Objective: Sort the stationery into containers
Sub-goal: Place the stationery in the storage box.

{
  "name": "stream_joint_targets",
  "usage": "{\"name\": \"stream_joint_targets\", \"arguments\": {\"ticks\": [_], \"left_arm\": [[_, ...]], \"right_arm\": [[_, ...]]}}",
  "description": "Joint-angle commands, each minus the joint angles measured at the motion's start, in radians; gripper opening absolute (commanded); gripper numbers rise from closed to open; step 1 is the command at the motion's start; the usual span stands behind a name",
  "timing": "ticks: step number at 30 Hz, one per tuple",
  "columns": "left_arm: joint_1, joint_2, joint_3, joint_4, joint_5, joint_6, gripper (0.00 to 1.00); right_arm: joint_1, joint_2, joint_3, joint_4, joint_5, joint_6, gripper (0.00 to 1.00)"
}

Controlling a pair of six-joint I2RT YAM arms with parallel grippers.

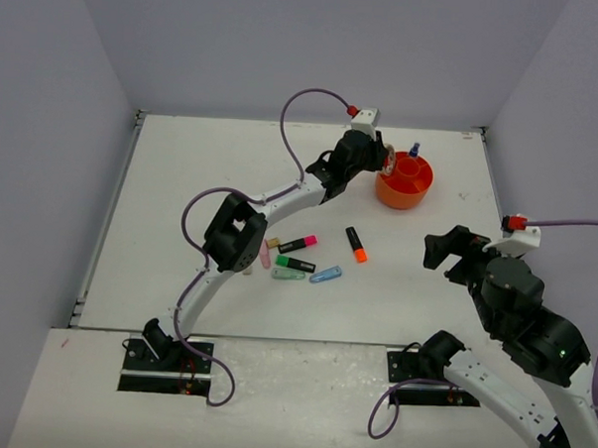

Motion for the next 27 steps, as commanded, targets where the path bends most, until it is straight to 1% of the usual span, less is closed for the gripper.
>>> {"name": "stream_joint_targets", "arguments": {"ticks": [1,5,9,11,12,13,14,15,16,17,18,20,21,23,27], "left_arm": [[0.006,-0.015,-0.004,0.038,-0.027,-0.013,0.49],[0.004,-0.042,-0.009,0.046,-0.008,-0.016,0.57],[0.004,-0.083,-0.005,0.031,-0.001,-0.016,0.70],[0.002,-0.156,-0.036,0.009,-0.019,-0.012,0.76],[-0.001,-0.184,-0.060,-0.008,-0.046,-0.011,0.81],[-0.001,-0.250,-0.077,-0.028,-0.068,-0.010,0.85],[-0.002,-0.293,-0.094,-0.076,-0.094,-0.007,0.94],[-0.002,-0.336,-0.106,-0.107,-0.121,-0.004,1.00],[0.000,-0.394,-0.132,-0.129,-0.159,-0.002,1.00],[0.001,-0.481,-0.203,-0.183,-0.207,0.000,1.00],[0.004,-0.575,-0.242,-0.208,-0.244,0.005,1.00],[0.008,-0.700,-0.348,-0.237,-0.302,0.001,1.00],[0.011,-0.814,-0.451,-0.263,-0.349,-0.012,1.00],[0.015,-1.004,-0.629,-0.307,-0.415,-0.047,1.00],[0.018,-1.344,-0.959,-0.354,-0.453,-0.111,1.00]], "right_arm": [[-0.001,0.007,-0.001,-0.010,-0.009,-0.005,0.99],[-0.001,0.027,-0.001,-0.008,-0.005,-0.004,0.99],[-0.001,0.046,-0.016,0.007,-0.009,-0.010,0.99],[-0.001,0.070,-0.034,0.023,-0.023,-0.013,0.99],[-0.001,0.090,-0.037,0.028,-0.029,-0.013,0.99],[-0.001,0.106,-0.038,0.031,-0.037,-0.012,0.99],[0.000,0.130,-0.038,0.038,-0.052,-0.013,0.99],[0.000,0.147,-0.039,0.046,-0.062,-0.015,0.99],[0.000,0.153,-0.044,0.063,-0.080,-0.018,0.99],[-0.001,0.170,-0.052,0.091,-0.127,-0.027,0.99],[-0.003,0.186,-0.062,0.120,-0.146,-0.034,0.99],[-0.001,0.213,-0.074,0.152,-0.190,-0.045,0.99],[-0.004,0.248,-0.085,0.181,-0.262,-0.057,0.99],[-0.004,0.320,-0.094,0.219,-0.320,-0.065,0.99],[-0.004,0.445,-0.125,0.324,-0.407,-0.063,0.99]]}}
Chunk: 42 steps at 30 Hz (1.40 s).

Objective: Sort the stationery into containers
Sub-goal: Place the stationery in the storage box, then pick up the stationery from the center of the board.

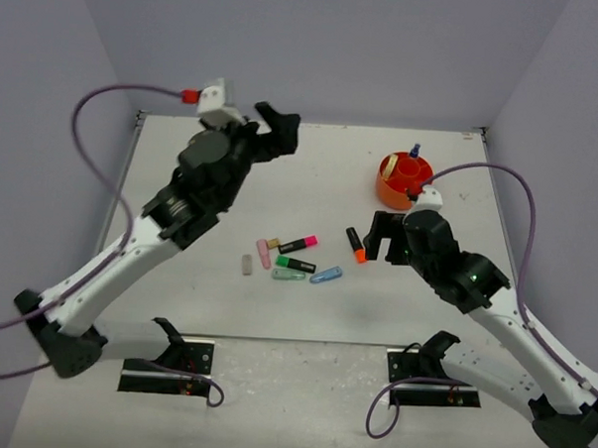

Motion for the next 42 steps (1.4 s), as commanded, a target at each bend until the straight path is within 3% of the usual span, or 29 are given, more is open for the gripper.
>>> {"name": "stream_joint_targets", "arguments": {"ticks": [1,7,11,15,18,21,25,30,42], "left_arm": [[0.010,-0.296,-0.327,-0.157,-0.133,-0.083,1.00],[0.010,-0.492,-0.413,-0.487,-0.131,-0.056,1.00],[0.010,-0.586,-0.457,-0.603,-0.162,0.003,1.00],[0.010,-0.666,-0.594,-0.575,-0.191,0.023,1.00],[0.010,-0.708,-0.617,-0.550,-0.150,0.034,1.00],[0.010,-0.726,-0.619,-0.539,-0.151,0.050,1.00],[0.009,-0.738,-0.623,-0.557,-0.124,0.035,1.00],[0.010,-0.766,-0.627,-0.580,-0.120,0.010,1.00],[0.010,-0.785,-0.618,-0.614,-0.197,-0.043,1.00]], "right_arm": [[-0.004,0.129,-0.036,0.178,-0.153,-0.022,0.99],[-0.002,0.291,0.003,0.197,-0.124,-0.033,0.99],[-0.002,0.345,-0.006,0.227,-0.120,-0.037,0.98],[-0.002,0.420,-0.017,0.279,-0.232,-0.043,0.92],[0.006,0.504,0.010,0.287,-0.311,-0.064,0.81],[0.036,0.608,0.055,0.261,-0.249,-0.056,0.71],[0.056,0.699,0.085,0.255,-0.142,-0.003,0.69],[0.072,0.766,0.119,0.306,-0.266,-0.074,0.59],[0.191,0.932,0.329,0.363,-0.231,-0.109,0.51]]}}
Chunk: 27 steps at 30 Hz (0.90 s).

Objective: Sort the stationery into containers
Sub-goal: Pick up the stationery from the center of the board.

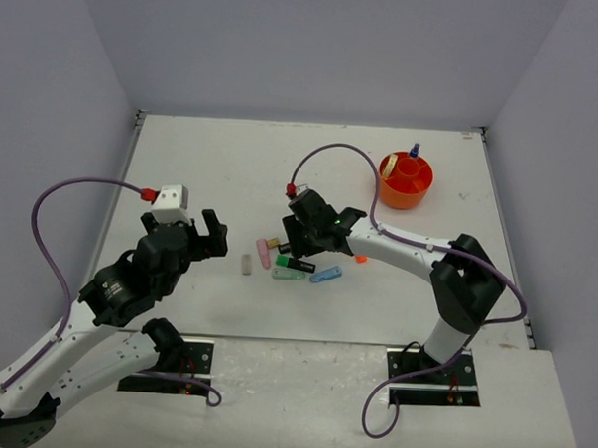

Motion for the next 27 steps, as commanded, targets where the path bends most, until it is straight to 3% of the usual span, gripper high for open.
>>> {"name": "stream_joint_targets", "arguments": {"ticks": [1,11,27], "left_arm": [[0.000,-0.059,0.009,-0.025,-0.066,-0.040,1.00],[-0.001,-0.193,-0.018,0.003,-0.062,-0.034,1.00],[0.000,-0.162,-0.016,0.017,-0.040,-0.015,1.00]], "right_arm": [[0.030,0.066,0.128,0.070,0.034,-0.012,0.52],[0.035,0.366,0.482,-0.098,0.083,-0.015,0.51],[0.077,0.507,0.530,-0.138,0.010,0.016,0.51]]}}
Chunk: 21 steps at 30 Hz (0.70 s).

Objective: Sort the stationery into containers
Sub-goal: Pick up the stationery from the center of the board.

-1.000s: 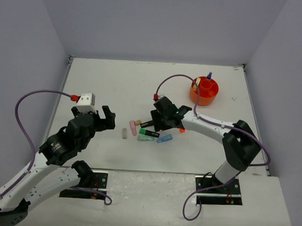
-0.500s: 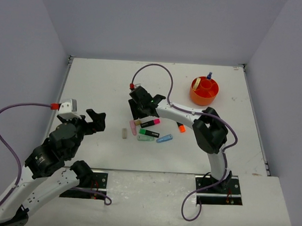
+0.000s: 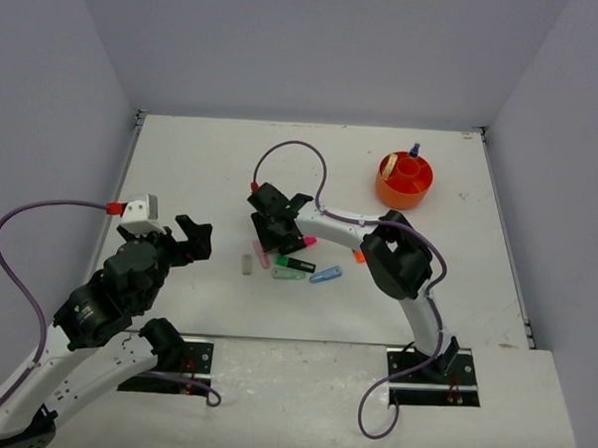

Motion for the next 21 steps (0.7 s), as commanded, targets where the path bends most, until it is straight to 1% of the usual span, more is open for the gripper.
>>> {"name": "stream_joint_targets", "arguments": {"ticks": [1,7,8,9,11,14,19,21], "left_arm": [[0.000,0.011,-0.004,0.033,0.000,0.009,1.00],[0.000,0.016,-0.006,0.035,0.009,0.015,1.00],[-0.001,0.015,-0.006,0.035,0.009,0.015,1.00],[0.000,0.014,-0.006,0.035,0.010,0.015,1.00],[0.000,0.009,-0.006,0.036,0.010,0.016,1.00],[0.000,0.002,-0.007,0.037,0.010,0.015,1.00],[0.000,-0.010,-0.009,0.041,0.012,0.017,1.00],[0.000,-0.010,-0.009,0.041,0.013,0.017,1.00]], "right_arm": [[0.019,0.036,0.054,-0.021,-0.007,0.015,0.51],[0.020,0.070,0.092,-0.054,0.051,0.009,0.50],[0.021,0.073,0.100,-0.060,0.055,0.008,0.46],[0.020,0.076,0.103,-0.067,0.055,0.008,0.44],[0.020,0.073,0.102,-0.073,0.045,0.013,0.35],[0.023,0.053,0.071,-0.066,0.032,0.026,0.24],[0.031,-0.006,0.031,-0.056,0.018,0.035,0.17],[0.033,-0.025,0.024,-0.055,0.014,0.037,0.17]]}}
